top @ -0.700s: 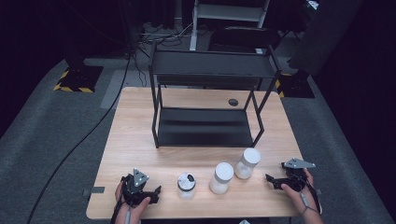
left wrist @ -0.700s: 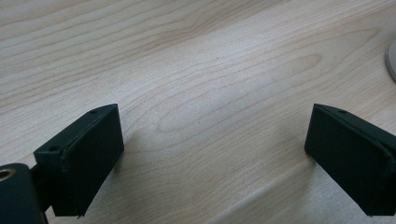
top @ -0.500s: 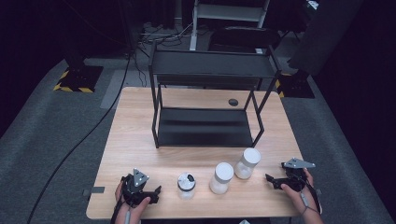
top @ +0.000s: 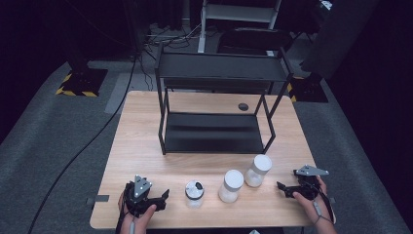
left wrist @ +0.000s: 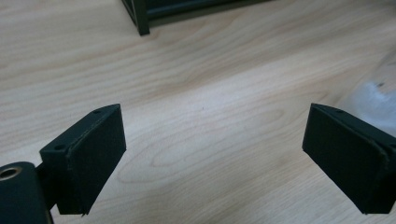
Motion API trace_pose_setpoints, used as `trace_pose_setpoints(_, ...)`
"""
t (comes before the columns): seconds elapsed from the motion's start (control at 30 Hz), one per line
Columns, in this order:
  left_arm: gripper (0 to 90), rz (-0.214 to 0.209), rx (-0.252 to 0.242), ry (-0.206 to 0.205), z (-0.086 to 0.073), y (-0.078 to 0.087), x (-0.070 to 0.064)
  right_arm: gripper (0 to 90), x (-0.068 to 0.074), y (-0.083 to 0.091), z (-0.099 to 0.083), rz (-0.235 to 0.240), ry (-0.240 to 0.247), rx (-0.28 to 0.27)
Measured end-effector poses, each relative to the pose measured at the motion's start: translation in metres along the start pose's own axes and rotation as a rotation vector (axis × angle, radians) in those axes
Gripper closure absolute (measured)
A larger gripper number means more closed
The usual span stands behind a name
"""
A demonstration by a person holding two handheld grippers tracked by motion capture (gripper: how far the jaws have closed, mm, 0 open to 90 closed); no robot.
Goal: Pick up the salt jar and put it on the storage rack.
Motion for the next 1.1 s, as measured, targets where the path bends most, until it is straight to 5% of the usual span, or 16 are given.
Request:
trace_pose_setpoints(0.6,5.4,-0.009,-0.208,-0.038,0.018,0.027,-0.024,4.6,0.000,0.000,0.000,-0.001,-0.001,0.001)
trace_pose_setpoints(1.1,4.8,-0.045,-0.231,-0.036,0.031,0.024,-0.043,4.6,0.000,0.000,0.000,-0.001,-0.001,0.001)
Point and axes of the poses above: each handheld gripper's, and its own axes: y roughly backward along the jaws, z roughly out of its top, x roughly to its left, the point moved 10 cm from there along -y, roughly forward along the jaws, and after that the axes turned 1 degree about x, right-handed, at the moved point
